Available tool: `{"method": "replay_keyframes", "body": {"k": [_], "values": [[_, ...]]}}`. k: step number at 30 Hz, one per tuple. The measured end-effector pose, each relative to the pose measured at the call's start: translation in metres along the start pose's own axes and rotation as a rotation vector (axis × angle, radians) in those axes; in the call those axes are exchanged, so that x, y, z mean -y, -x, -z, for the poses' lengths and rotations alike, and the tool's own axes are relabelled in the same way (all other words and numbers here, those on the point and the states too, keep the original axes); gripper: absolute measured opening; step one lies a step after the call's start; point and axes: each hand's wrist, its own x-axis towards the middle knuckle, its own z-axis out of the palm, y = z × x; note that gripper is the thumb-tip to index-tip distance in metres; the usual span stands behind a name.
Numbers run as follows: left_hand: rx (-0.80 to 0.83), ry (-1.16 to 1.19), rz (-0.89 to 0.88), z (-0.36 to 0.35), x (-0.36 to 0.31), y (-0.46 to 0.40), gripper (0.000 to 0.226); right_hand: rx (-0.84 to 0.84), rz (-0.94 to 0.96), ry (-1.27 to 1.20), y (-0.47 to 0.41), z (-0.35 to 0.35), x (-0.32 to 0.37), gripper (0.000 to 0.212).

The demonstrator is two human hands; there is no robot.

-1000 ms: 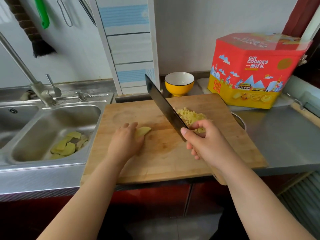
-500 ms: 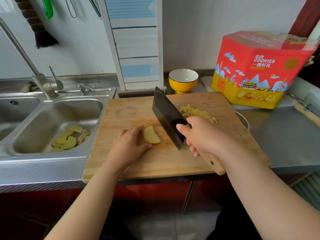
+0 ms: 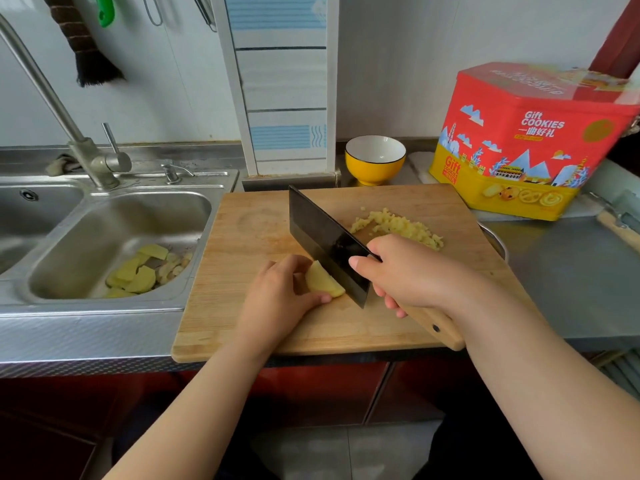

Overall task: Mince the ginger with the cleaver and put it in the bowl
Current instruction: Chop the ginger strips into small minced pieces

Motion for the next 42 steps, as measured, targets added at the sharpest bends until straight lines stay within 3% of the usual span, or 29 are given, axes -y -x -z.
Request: {"method": "replay_keyframes", "body": {"k": [6,10,13,18,21,24,27,32,34,36,39,42], "values": [[-0.003,0.022,-0.084,-0.007,-0.002,0.008,0.059,0.012,0.008,0.021,0.002,0.004,-0.002,0.051],[-0.009,0.079,-0.197,-0.006,0.004,0.010,0.022,0.020,-0.007,-0.015,0.001,0.004,-0.009,0.038],[-0.010,0.088,-0.231,-0.008,0.003,0.010,0.007,0.017,-0.011,-0.052,-0.001,0.003,-0.013,0.026],[-0.016,0.101,-0.198,-0.015,-0.004,0.006,0.003,0.001,-0.025,-0.055,-0.002,0.001,-0.014,0.050],[-0.002,0.094,-0.193,-0.016,-0.006,0.006,0.011,-0.003,-0.006,-0.045,-0.002,0.001,-0.015,0.042],[0.053,0.059,-0.181,-0.015,-0.006,0.008,0.037,-0.006,0.003,-0.063,-0.004,0.000,-0.018,0.014],[0.029,-0.001,-0.181,-0.017,-0.009,0.011,0.039,-0.010,-0.002,-0.064,-0.005,0.000,-0.020,0.040],[-0.042,-0.022,-0.181,-0.021,-0.013,0.009,0.032,-0.012,0.031,-0.026,-0.001,0.001,-0.016,0.053],[-0.054,-0.022,-0.168,-0.022,-0.014,0.009,0.033,-0.001,0.057,0.030,-0.001,0.002,-0.014,0.049],[-0.072,-0.010,-0.157,-0.023,-0.015,0.010,0.034,-0.001,0.094,0.079,-0.001,0.003,-0.012,0.020],[-0.079,-0.004,-0.130,-0.026,-0.014,0.010,0.037,-0.020,0.115,0.126,0.000,0.000,-0.007,0.032],[-0.076,0.014,-0.112,-0.028,-0.015,0.009,0.039,-0.023,0.114,0.138,0.000,-0.002,-0.006,0.031]]}}
